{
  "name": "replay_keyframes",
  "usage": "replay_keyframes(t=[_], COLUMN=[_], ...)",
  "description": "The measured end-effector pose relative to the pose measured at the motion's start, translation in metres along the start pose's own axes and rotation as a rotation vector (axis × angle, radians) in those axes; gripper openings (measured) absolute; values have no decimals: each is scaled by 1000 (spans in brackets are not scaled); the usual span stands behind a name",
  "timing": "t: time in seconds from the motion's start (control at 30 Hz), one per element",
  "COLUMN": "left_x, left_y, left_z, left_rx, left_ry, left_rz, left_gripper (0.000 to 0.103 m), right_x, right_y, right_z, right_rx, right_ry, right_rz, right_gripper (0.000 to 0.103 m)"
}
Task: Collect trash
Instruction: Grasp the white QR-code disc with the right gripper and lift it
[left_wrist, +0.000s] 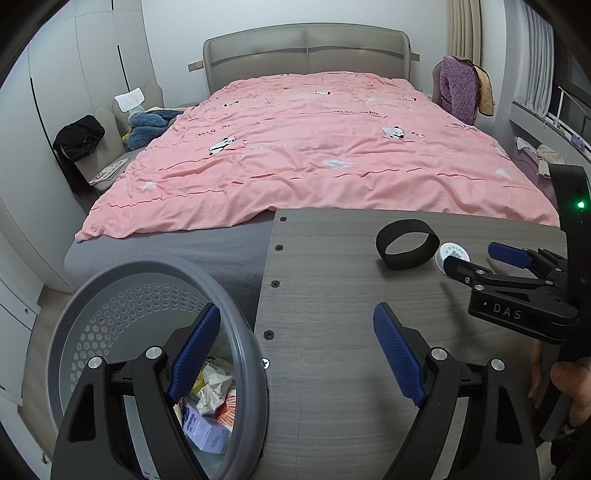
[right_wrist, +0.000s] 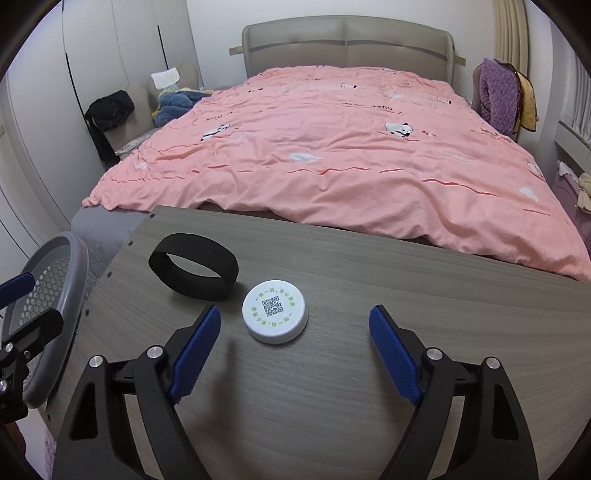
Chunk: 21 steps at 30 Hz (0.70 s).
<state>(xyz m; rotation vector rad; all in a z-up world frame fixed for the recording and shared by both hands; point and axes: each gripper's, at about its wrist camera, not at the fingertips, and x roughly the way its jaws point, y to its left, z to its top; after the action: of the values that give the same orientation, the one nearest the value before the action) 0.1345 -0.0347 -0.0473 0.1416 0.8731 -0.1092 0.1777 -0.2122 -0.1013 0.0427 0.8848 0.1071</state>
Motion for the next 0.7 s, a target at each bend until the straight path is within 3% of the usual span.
replay_keyframes(t=[0.3, 0.47, 0.7], left_x=[5, 7, 8], left_y=[-3, -6, -14], left_z=[6, 10, 18], left_rx=[-6, -16, -30], left_ry=[-3, 0, -1], left_rz=[-15, -34, -64], left_gripper=[81, 81, 81], right_x=[10, 11, -5], right_y=[9, 14, 4], right_z=[2, 4, 0], right_rx=[-45, -59, -13], right_ry=[36, 31, 2], right_rz=[-28, -15, 17], right_gripper=[61, 39, 39])
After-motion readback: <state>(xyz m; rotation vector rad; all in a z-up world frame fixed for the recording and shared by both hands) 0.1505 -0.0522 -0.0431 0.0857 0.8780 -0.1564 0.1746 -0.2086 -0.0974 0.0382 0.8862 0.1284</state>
